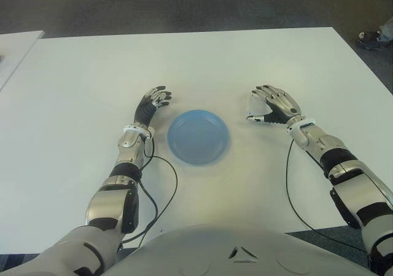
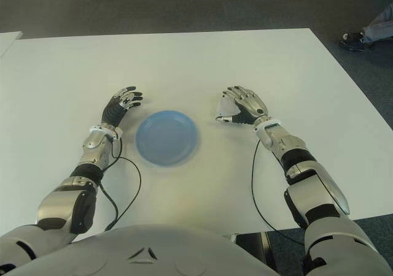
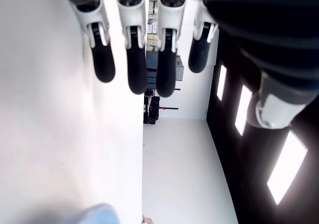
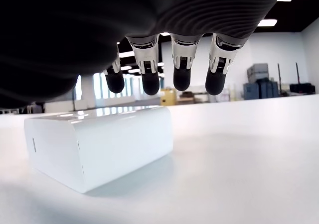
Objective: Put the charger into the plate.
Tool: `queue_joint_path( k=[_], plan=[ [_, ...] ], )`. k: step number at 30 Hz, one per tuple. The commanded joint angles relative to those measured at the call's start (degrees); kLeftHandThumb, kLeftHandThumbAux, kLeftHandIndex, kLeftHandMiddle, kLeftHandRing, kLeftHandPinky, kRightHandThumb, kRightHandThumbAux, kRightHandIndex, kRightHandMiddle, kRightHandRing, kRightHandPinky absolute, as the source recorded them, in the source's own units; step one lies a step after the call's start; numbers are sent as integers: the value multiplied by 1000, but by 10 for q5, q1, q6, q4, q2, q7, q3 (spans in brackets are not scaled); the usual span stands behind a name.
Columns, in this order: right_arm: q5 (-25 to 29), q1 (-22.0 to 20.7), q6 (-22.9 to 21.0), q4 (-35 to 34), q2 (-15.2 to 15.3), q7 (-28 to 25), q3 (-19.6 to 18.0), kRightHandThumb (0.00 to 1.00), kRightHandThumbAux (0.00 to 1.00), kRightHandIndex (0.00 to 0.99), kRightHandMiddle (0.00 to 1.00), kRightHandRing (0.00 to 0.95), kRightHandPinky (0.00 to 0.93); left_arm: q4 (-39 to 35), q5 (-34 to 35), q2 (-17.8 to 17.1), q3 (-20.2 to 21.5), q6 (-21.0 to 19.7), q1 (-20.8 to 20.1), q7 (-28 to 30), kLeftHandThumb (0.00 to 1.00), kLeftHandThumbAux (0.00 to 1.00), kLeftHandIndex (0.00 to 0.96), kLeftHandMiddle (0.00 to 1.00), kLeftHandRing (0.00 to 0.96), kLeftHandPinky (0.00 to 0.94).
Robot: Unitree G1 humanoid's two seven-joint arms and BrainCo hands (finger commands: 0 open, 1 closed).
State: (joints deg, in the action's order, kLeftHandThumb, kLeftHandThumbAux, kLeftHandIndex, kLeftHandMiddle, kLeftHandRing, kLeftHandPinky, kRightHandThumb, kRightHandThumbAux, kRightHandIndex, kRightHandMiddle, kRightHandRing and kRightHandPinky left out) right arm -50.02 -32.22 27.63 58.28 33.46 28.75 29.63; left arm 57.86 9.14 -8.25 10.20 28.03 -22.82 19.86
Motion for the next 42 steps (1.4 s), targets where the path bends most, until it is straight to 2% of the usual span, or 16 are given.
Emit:
queue_joint_path(
  k=[1,42],
  plan=[
    [0,-4,4,7,-3,-4,10,308,184,0,0,0,0,3,-1,-3,-1,-17,24,10,0,491,233,320,313,285],
    [-2,5,-21,72,-26,-20,53,303,154,0,0,0,0,-68,13,-7,3,-54,59,23,0,499,228,316,315,304]
  ],
)
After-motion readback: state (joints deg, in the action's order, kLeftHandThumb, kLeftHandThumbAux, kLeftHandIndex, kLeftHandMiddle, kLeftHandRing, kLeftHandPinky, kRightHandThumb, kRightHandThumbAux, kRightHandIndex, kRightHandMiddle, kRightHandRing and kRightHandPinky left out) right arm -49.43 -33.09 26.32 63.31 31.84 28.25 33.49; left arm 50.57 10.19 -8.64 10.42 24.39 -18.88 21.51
